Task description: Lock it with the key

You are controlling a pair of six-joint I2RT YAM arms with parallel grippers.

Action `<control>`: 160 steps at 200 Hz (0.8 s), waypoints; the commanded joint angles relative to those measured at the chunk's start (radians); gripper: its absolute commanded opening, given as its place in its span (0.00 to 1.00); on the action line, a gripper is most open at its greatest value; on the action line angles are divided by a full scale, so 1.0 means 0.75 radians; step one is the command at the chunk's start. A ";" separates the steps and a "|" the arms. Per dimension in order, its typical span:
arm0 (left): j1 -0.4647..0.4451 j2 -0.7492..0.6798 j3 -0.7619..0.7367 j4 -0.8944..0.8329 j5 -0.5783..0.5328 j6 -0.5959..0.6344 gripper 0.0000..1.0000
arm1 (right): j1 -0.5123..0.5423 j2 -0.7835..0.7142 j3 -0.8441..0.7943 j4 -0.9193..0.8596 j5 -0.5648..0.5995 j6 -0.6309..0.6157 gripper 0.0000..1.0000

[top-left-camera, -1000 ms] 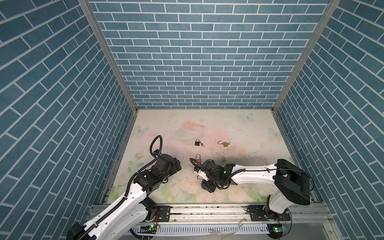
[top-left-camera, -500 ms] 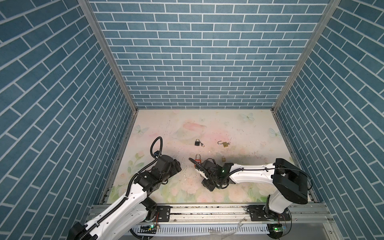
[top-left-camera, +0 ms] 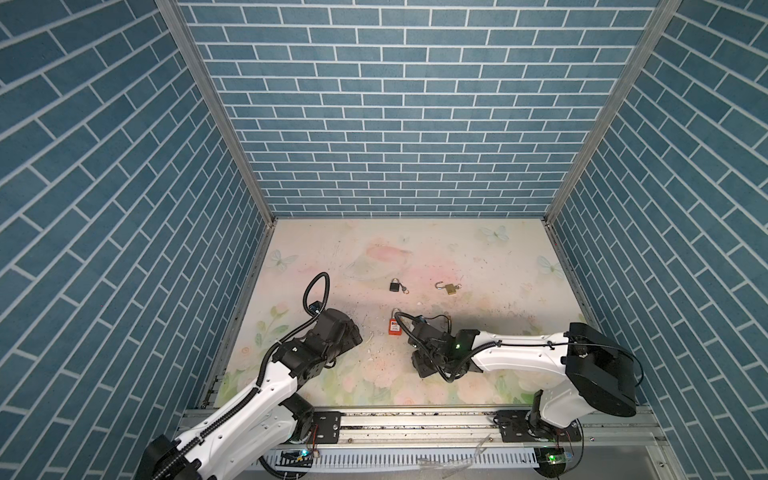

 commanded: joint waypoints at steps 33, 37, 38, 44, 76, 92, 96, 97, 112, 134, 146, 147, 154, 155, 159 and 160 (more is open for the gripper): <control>0.007 0.012 0.063 -0.073 -0.002 0.054 0.87 | 0.008 0.007 0.018 0.091 0.023 0.101 0.51; 0.005 0.011 0.063 -0.065 0.012 0.064 0.86 | 0.007 -0.005 0.017 0.088 0.031 0.105 0.52; 0.006 0.011 0.063 -0.063 0.016 0.066 0.85 | 0.007 -0.009 0.017 0.085 0.035 0.107 0.52; 0.006 0.011 0.060 -0.040 0.049 0.095 0.83 | 0.008 -0.032 0.016 0.078 0.055 0.106 0.55; -0.040 0.057 0.104 -0.032 0.139 0.167 0.78 | 0.001 -0.251 -0.038 0.045 0.215 0.069 0.71; -0.106 0.100 0.146 -0.078 0.108 0.142 0.77 | -0.029 -0.364 -0.090 0.014 0.286 0.057 0.79; -0.129 0.113 0.156 -0.090 0.102 0.130 0.77 | -0.041 -0.389 -0.105 0.011 0.296 0.055 0.82; -0.136 0.116 0.159 -0.093 0.100 0.126 0.77 | -0.043 -0.397 -0.110 0.009 0.298 0.054 0.83; -0.227 0.167 0.194 -0.122 0.082 0.056 0.76 | -0.102 -0.481 -0.177 -0.004 0.327 0.060 0.87; -0.367 0.278 0.249 -0.139 0.078 -0.076 0.75 | -0.223 -0.590 -0.257 -0.038 0.316 0.107 0.88; -0.443 0.362 0.293 -0.149 0.075 -0.151 0.75 | -0.258 -0.652 -0.299 -0.042 0.339 0.118 0.88; -0.448 0.370 0.297 -0.149 0.075 -0.156 0.75 | -0.260 -0.659 -0.303 -0.041 0.342 0.119 0.87; -0.485 0.424 0.327 -0.152 0.079 -0.188 0.75 | -0.268 -0.704 -0.326 -0.050 0.367 0.137 0.87; -0.487 0.433 0.333 -0.152 0.079 -0.191 0.75 | -0.269 -0.711 -0.328 -0.051 0.369 0.141 0.87; -0.509 0.467 0.355 -0.154 0.084 -0.206 0.75 | -0.275 -0.736 -0.342 -0.055 0.380 0.147 0.87; -0.513 0.475 0.360 -0.154 0.085 -0.211 0.75 | -0.277 -0.741 -0.345 -0.055 0.381 0.148 0.88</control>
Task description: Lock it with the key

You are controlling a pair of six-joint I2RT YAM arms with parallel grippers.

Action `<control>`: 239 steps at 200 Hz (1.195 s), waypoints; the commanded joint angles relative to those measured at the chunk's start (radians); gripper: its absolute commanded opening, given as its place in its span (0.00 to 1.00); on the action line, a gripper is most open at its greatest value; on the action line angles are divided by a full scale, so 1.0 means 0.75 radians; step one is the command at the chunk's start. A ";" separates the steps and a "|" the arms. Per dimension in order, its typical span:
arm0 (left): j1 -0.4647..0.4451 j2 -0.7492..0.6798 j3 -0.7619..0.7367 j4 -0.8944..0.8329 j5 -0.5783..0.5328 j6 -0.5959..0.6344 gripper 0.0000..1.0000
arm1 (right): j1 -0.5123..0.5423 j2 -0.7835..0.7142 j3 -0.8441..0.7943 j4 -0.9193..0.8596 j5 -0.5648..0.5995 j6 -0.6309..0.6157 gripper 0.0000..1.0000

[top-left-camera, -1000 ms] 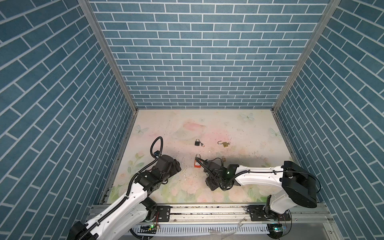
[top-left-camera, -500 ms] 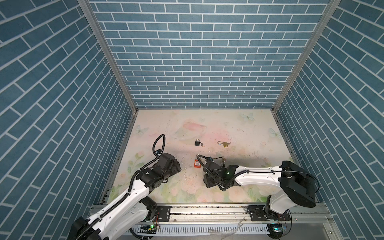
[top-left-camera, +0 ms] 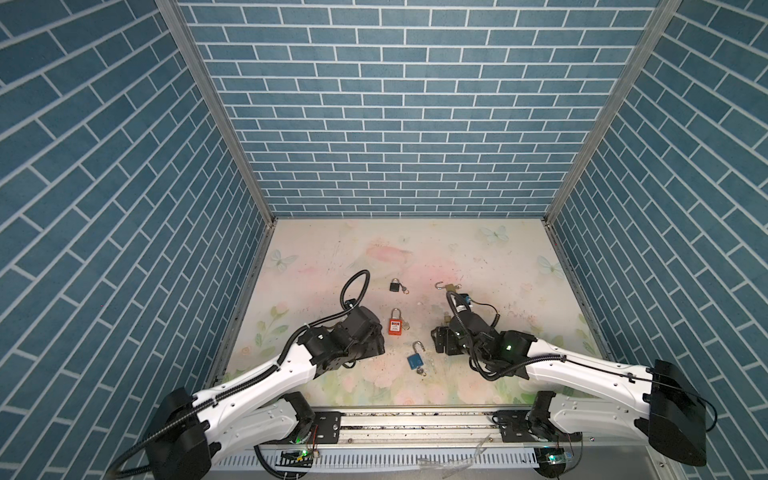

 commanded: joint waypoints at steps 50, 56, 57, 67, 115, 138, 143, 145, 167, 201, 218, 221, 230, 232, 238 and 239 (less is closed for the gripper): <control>-0.240 0.557 0.389 -0.126 0.011 -0.308 0.74 | -0.163 -0.424 -0.211 -0.078 0.059 0.063 0.87; -0.247 0.596 0.410 -0.124 0.020 -0.320 0.74 | -0.185 -0.440 -0.222 -0.075 0.039 0.048 0.86; -0.249 0.604 0.416 -0.125 0.023 -0.320 0.74 | -0.189 -0.442 -0.224 -0.074 0.035 0.045 0.86; -0.258 0.666 0.456 -0.138 0.043 -0.354 0.74 | -0.218 -0.457 -0.234 -0.071 0.011 0.030 0.86; -0.270 0.853 0.591 -0.186 0.090 -0.467 0.74 | -0.259 -0.473 -0.236 -0.068 -0.014 -0.046 0.86; -0.276 0.925 0.653 -0.232 0.081 -0.475 0.74 | -0.263 -0.490 -0.237 -0.067 -0.004 -0.063 0.85; -0.279 0.941 0.667 -0.249 0.079 -0.478 0.74 | -0.263 -0.495 -0.237 -0.066 -0.004 -0.065 0.85; -0.278 0.947 0.672 -0.255 0.080 -0.478 0.74 | -0.265 -0.496 -0.237 -0.065 -0.002 -0.067 0.85; -0.279 1.019 0.745 -0.354 0.072 -0.494 0.72 | -0.269 -0.517 -0.234 -0.060 0.005 -0.079 0.85; -0.289 1.110 0.834 -0.462 0.071 -0.505 0.67 | -0.277 -0.531 -0.218 -0.071 0.031 -0.102 0.85; -0.294 1.150 0.870 -0.500 0.080 -0.505 0.66 | -0.280 -0.539 -0.210 -0.073 0.033 -0.108 0.85; -0.294 1.156 0.874 -0.508 0.081 -0.506 0.66 | -0.279 -0.539 -0.208 -0.073 0.034 -0.109 0.85; -0.296 1.178 0.891 -0.538 0.083 -0.517 0.65 | -0.281 -0.542 -0.205 -0.075 0.033 -0.112 0.84; -0.294 1.182 0.893 -0.543 0.085 -0.517 0.65 | -0.280 -0.544 -0.205 -0.075 0.033 -0.112 0.85; -0.296 1.196 0.901 -0.549 0.093 -0.514 0.65 | -0.281 -0.548 -0.203 -0.077 0.035 -0.114 0.85; -0.296 1.198 0.901 -0.549 0.094 -0.514 0.65 | -0.281 -0.549 -0.203 -0.077 0.034 -0.115 0.85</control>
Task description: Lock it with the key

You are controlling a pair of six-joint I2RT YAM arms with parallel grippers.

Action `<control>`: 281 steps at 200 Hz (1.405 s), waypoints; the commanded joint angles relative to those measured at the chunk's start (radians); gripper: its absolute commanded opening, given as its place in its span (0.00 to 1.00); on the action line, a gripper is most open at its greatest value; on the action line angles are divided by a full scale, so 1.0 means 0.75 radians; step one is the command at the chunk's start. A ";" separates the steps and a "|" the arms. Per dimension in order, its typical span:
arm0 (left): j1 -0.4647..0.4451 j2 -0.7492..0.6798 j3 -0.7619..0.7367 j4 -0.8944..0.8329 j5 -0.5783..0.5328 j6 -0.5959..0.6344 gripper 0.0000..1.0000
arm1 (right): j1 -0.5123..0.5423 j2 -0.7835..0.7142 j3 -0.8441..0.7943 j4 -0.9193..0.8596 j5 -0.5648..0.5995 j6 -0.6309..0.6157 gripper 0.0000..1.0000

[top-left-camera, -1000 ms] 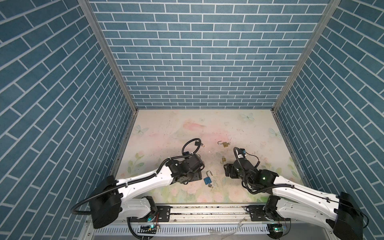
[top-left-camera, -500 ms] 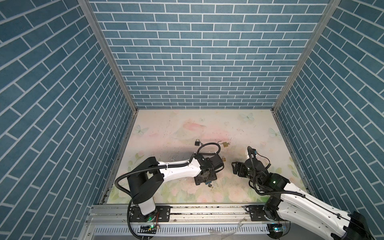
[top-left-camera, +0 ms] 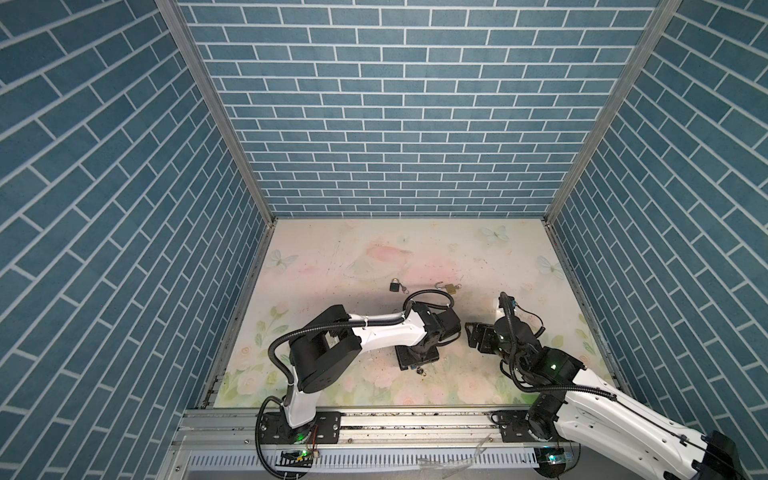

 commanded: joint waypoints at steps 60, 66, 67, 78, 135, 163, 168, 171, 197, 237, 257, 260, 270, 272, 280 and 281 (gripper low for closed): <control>-0.011 0.085 0.048 -0.111 0.021 -0.039 0.56 | -0.010 -0.063 0.029 -0.041 0.047 -0.038 0.84; -0.011 0.086 0.046 -0.109 0.021 -0.041 0.56 | -0.010 -0.066 0.028 -0.042 0.048 -0.037 0.84; -0.011 0.087 0.046 -0.107 0.021 -0.041 0.55 | -0.010 -0.066 0.028 -0.042 0.047 -0.038 0.84; -0.010 0.089 0.038 -0.095 0.022 -0.041 0.55 | -0.010 -0.069 0.028 -0.046 0.050 -0.037 0.84; 0.030 0.076 -0.061 0.035 0.092 -0.011 0.52 | -0.012 -0.062 0.048 -0.051 0.051 -0.033 0.84; 0.045 0.053 -0.094 0.073 0.086 0.001 0.52 | -0.012 -0.049 0.063 -0.052 0.055 -0.037 0.84; 0.049 0.048 -0.099 0.080 0.083 0.002 0.52 | -0.012 -0.044 0.068 -0.053 0.056 -0.037 0.84; 0.049 0.046 -0.106 0.083 0.083 0.002 0.51 | -0.013 -0.042 0.070 -0.054 0.059 -0.038 0.84; 0.055 0.032 -0.129 0.116 0.080 0.017 0.47 | -0.014 -0.023 0.091 -0.068 0.069 -0.041 0.84; 0.070 0.026 -0.154 0.156 0.084 0.047 0.43 | -0.017 -0.004 0.122 -0.088 0.074 -0.039 0.84; 0.072 0.013 -0.167 0.179 0.073 0.066 0.39 | -0.018 -0.001 0.135 -0.103 0.076 -0.037 0.84; 0.071 0.011 -0.168 0.182 0.071 0.070 0.39 | -0.019 -0.001 0.137 -0.105 0.079 -0.037 0.84; 0.070 0.001 -0.172 0.194 0.059 0.089 0.35 | -0.020 -0.001 0.145 -0.113 0.079 -0.037 0.84; 0.071 -0.002 -0.171 0.196 0.056 0.096 0.34 | -0.019 0.000 0.146 -0.115 0.080 -0.037 0.84; 0.070 -0.013 -0.167 0.208 0.036 0.144 0.27 | -0.021 -0.001 0.155 -0.123 0.080 -0.039 0.84; 0.070 -0.014 -0.164 0.208 0.032 0.150 0.26 | -0.021 0.000 0.156 -0.124 0.081 -0.039 0.84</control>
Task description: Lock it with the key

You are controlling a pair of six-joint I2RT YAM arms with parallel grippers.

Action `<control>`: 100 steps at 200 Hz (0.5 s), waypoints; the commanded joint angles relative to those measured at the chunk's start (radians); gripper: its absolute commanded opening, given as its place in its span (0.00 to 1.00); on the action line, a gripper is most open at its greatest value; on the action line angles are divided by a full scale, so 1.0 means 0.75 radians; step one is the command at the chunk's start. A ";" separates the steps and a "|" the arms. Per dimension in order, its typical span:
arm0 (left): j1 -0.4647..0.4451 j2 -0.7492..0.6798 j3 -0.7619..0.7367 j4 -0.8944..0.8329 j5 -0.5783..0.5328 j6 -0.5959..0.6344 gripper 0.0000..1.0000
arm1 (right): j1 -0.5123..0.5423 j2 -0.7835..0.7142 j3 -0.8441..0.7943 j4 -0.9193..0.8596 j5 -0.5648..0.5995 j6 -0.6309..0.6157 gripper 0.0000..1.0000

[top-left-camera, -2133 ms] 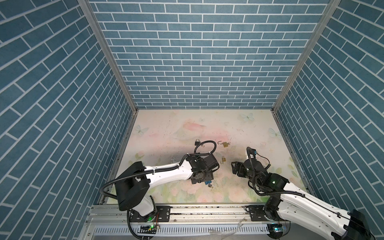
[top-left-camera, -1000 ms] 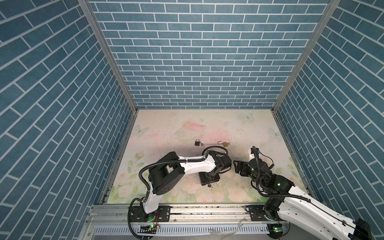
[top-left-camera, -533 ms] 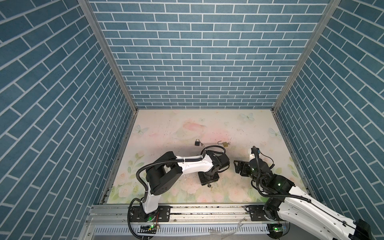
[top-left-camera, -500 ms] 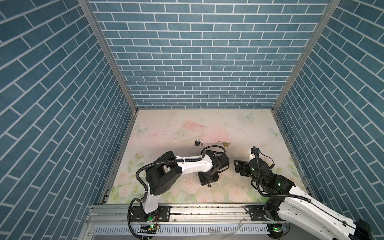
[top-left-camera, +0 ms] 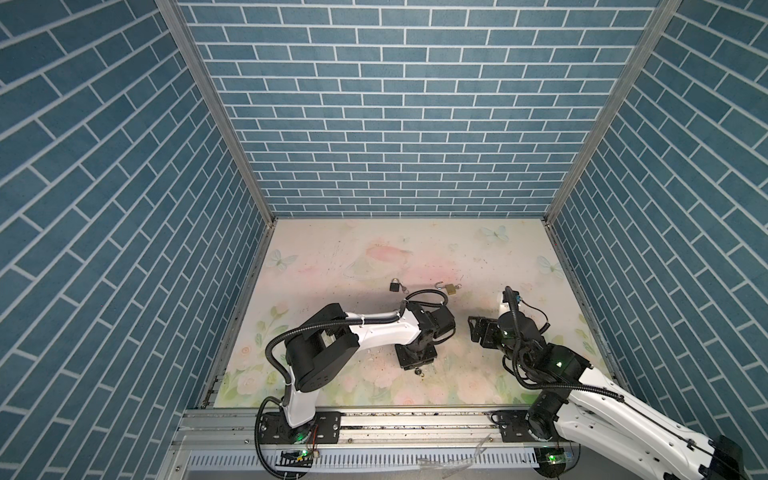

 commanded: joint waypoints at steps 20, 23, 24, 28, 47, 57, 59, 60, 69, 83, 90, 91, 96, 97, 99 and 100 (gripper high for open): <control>-0.013 0.001 0.022 0.062 -0.226 0.274 0.12 | -0.009 -0.008 0.082 -0.074 0.023 -0.022 0.84; -0.020 -0.005 0.034 0.056 -0.258 0.307 0.11 | -0.009 -0.010 0.085 -0.076 0.017 -0.025 0.84; -0.020 -0.007 0.037 0.052 -0.263 0.315 0.11 | -0.009 -0.011 0.086 -0.076 0.016 -0.027 0.84; -0.030 -0.019 0.053 0.043 -0.303 0.354 0.10 | -0.009 -0.016 0.090 -0.079 0.006 -0.034 0.84; -0.060 -0.100 0.067 0.113 -0.413 0.603 0.08 | -0.011 -0.061 0.102 -0.086 -0.054 -0.056 0.84; -0.068 -0.162 0.026 0.198 -0.439 0.767 0.07 | -0.011 -0.097 0.103 -0.083 -0.097 -0.066 0.84; -0.068 -0.176 0.014 0.219 -0.441 0.805 0.06 | -0.011 -0.105 0.102 -0.082 -0.107 -0.069 0.84; -0.069 -0.185 0.008 0.230 -0.444 0.823 0.06 | -0.011 -0.110 0.103 -0.080 -0.112 -0.070 0.84; -0.071 -0.257 -0.056 0.320 -0.448 0.958 0.05 | -0.011 -0.151 0.100 -0.065 -0.159 -0.081 0.84; -0.066 -0.378 -0.170 0.480 -0.404 1.233 0.03 | -0.011 -0.227 0.086 -0.034 -0.242 -0.092 0.84; -0.066 -0.433 -0.217 0.532 -0.412 1.350 0.02 | -0.012 -0.270 0.079 -0.027 -0.278 -0.092 0.84; -0.065 -0.442 -0.224 0.544 -0.410 1.367 0.01 | -0.013 -0.275 0.078 -0.027 -0.282 -0.091 0.84; -0.064 -0.482 -0.261 0.584 -0.400 1.445 0.01 | -0.013 -0.306 0.073 -0.026 -0.301 -0.088 0.84; -0.064 -0.489 -0.267 0.589 -0.400 1.462 0.00 | -0.013 -0.313 0.073 -0.026 -0.305 -0.086 0.84; -0.064 -0.504 -0.277 0.598 -0.404 1.490 0.00 | -0.013 -0.324 0.071 -0.028 -0.311 -0.084 0.84; -0.064 -0.510 -0.283 0.602 -0.404 1.497 0.00 | -0.013 -0.330 0.071 -0.029 -0.314 -0.083 0.84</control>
